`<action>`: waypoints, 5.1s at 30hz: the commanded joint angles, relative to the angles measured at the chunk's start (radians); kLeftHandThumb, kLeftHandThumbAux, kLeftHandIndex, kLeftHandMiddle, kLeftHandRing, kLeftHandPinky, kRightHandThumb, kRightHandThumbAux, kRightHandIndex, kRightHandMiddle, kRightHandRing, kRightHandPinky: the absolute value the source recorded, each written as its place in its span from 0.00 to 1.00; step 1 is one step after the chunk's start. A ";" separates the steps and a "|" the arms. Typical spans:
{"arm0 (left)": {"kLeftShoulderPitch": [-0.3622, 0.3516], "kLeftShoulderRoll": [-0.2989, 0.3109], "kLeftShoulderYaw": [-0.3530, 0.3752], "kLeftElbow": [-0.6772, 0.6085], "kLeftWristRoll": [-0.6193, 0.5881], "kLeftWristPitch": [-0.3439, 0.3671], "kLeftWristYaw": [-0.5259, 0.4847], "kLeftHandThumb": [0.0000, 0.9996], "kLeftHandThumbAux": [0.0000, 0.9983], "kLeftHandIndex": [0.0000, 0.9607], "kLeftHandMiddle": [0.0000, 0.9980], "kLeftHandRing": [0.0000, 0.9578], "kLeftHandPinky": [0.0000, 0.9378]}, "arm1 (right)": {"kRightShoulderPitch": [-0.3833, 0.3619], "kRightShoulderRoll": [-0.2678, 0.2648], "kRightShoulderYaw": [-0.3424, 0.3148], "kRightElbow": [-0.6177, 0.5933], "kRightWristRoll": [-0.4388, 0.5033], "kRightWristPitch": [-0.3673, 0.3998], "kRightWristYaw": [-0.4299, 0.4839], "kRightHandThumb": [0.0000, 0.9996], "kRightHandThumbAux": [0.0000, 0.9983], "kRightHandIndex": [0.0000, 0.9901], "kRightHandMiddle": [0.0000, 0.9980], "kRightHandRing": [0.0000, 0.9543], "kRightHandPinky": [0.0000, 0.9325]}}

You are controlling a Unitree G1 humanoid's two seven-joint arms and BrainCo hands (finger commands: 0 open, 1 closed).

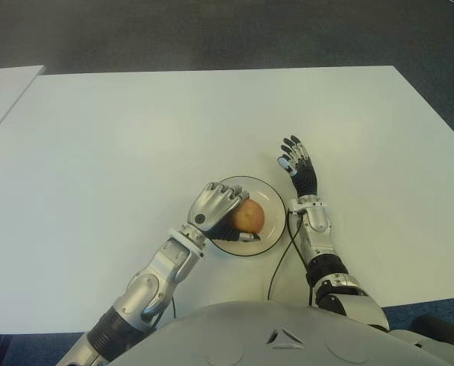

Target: Put the apples into the plate.

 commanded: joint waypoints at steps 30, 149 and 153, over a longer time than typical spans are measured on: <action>0.002 0.011 0.074 -0.094 0.026 0.007 -0.086 0.13 0.19 0.00 0.00 0.00 0.00 | 0.166 0.057 -0.043 0.142 0.091 -0.008 0.065 0.18 0.53 0.06 0.12 0.11 0.12; 0.401 -0.532 0.360 0.310 -0.957 -0.316 0.252 0.00 0.41 0.00 0.00 0.00 0.01 | 0.565 -0.121 0.067 -0.718 0.079 0.399 0.137 0.16 0.61 0.00 0.00 0.00 0.00; 0.420 -0.535 0.353 0.267 -0.996 -0.261 0.237 0.00 0.43 0.00 0.00 0.00 0.00 | 0.584 -0.142 0.079 -0.766 0.082 0.448 0.150 0.16 0.63 0.00 0.00 0.00 0.00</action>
